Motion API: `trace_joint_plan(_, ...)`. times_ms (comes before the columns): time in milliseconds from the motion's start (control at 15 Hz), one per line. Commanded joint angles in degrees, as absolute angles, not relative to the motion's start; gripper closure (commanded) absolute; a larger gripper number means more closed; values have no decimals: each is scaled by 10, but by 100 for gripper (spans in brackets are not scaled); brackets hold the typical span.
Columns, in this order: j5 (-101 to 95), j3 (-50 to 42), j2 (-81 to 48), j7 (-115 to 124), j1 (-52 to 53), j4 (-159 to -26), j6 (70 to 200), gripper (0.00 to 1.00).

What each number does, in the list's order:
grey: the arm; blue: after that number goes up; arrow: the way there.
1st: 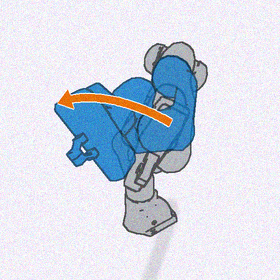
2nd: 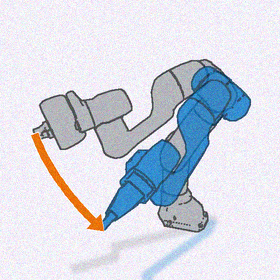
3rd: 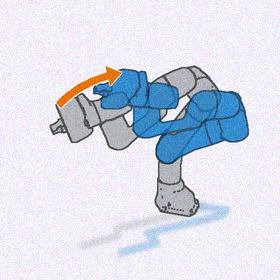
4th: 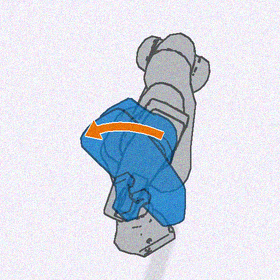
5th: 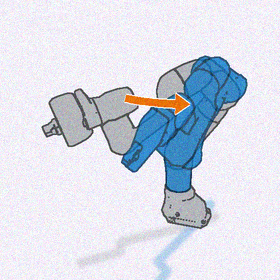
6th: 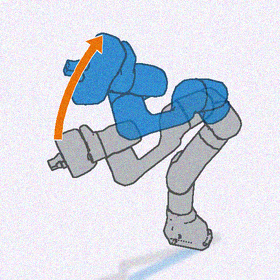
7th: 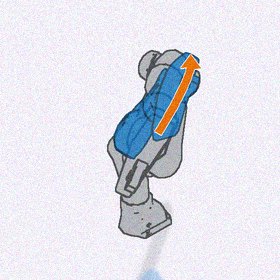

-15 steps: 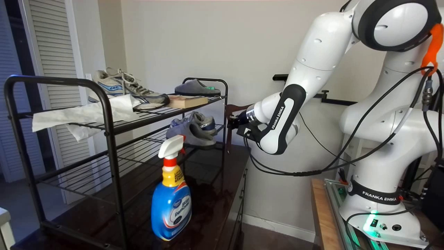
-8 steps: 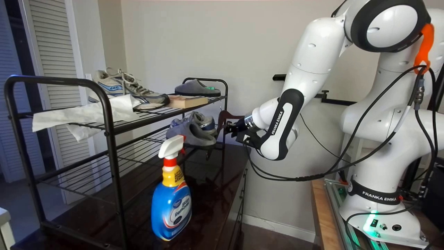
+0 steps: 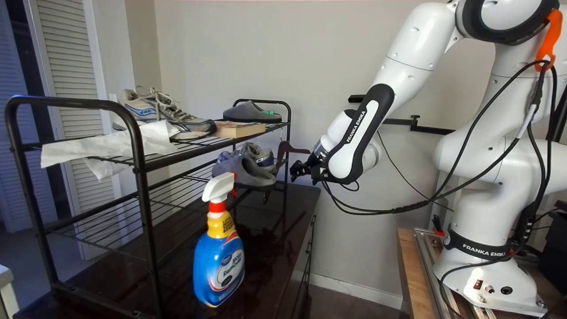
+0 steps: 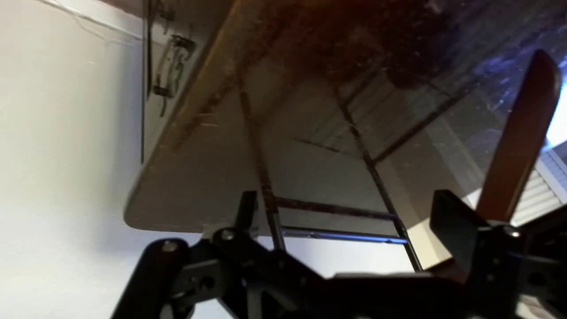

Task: Hang the coat hanger on the shoe rack

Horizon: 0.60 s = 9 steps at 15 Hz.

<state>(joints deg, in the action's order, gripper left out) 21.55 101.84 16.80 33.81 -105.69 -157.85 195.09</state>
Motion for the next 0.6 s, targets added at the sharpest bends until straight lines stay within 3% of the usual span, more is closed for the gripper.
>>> trace_joint_plan(0,210,889,103,193,-966,-1579,1871,0)
trace_joint_plan(533,126,532,45,88,-642,-1564,1706,0)
